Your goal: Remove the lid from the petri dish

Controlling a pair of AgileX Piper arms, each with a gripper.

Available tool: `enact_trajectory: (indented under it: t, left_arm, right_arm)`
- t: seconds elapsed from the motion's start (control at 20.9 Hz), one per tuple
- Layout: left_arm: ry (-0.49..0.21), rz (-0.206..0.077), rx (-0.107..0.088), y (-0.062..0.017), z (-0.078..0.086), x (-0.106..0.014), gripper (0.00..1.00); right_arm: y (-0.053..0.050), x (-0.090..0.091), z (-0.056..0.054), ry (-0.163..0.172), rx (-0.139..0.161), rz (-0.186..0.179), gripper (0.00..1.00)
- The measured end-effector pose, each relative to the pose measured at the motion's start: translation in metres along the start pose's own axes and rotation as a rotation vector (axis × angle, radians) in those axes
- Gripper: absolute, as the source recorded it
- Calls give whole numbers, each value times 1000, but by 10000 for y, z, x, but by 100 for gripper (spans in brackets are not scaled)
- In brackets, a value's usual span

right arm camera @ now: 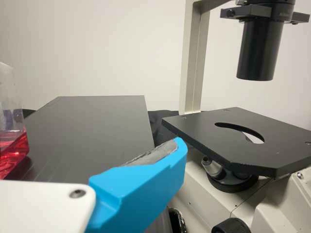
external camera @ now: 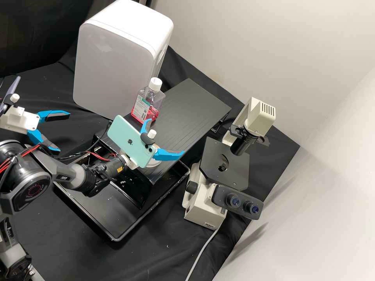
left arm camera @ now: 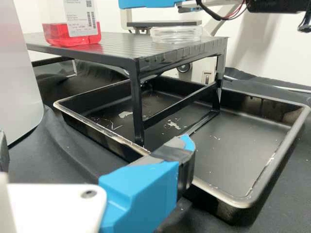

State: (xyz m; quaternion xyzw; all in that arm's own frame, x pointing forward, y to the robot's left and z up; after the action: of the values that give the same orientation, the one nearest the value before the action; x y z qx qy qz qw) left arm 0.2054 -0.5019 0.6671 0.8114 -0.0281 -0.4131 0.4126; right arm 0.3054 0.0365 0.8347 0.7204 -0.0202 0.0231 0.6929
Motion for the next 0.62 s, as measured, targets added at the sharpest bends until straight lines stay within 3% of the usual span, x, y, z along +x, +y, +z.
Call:
enact_trajectory:
  t: [0.43, 0.62]
  left_arm:
    - [0, 0, 0, 0, 0, 0, 100]
    - [0, 0, 0, 0, 0, 0, 100]
  right_arm:
    - [1, 0, -1, 1, 0, 1, 100]
    - [-15, -95, 21, -6, -1, -5, 100]
